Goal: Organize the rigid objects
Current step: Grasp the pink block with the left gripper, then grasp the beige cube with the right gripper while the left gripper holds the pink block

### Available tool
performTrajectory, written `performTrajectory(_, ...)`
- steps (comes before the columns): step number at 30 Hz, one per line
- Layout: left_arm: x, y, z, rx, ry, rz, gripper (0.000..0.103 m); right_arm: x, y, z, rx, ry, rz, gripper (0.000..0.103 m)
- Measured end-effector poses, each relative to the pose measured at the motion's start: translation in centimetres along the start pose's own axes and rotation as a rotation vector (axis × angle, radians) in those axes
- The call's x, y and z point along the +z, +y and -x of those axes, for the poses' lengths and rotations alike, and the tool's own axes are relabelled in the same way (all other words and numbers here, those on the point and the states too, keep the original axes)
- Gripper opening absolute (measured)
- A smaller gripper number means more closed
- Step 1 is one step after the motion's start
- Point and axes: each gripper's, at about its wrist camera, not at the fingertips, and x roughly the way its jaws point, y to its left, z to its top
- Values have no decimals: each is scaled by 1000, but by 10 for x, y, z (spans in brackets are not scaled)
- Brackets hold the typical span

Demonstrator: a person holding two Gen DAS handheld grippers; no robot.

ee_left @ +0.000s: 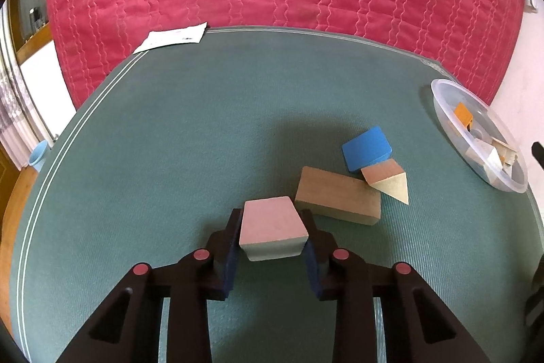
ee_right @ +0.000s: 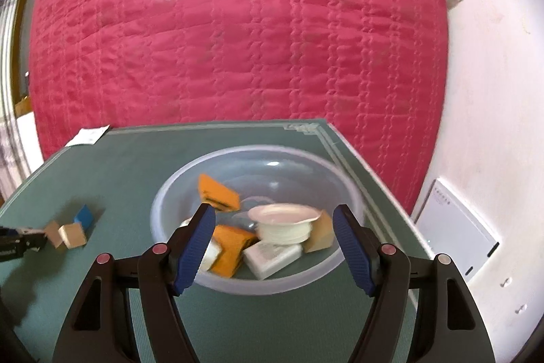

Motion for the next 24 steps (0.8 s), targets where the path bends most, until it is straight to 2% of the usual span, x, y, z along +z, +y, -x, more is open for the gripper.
performTrajectory(4,-3,5,7,5,-17,-2,34,0,22,3,102,41,12,73)
performTrajectory(7,-5,7,12,10,-34,-12,34,3,47,4,234,83,40,73)
performTrajectory(11,-8,9,17,-2,-45,-14,34,4,83,-12,428,207,50,73)
performTrajectory(13,-9,9,19,-8,-50,-13,34,2,96,-22,481,252,51,73)
performTrajectory(17,-11,10,22,-25,-56,-15,34,-3,120,-44,542,328,54,73)
performTrajectory(20,-12,10,24,-36,-58,-16,34,-6,134,-59,574,371,48,67)
performTrajectory(22,-12,9,24,-40,-61,-16,34,-6,142,-65,586,379,55,62)
performTrajectory(24,-13,9,24,-40,-59,-15,34,-5,152,-69,603,383,67,60)
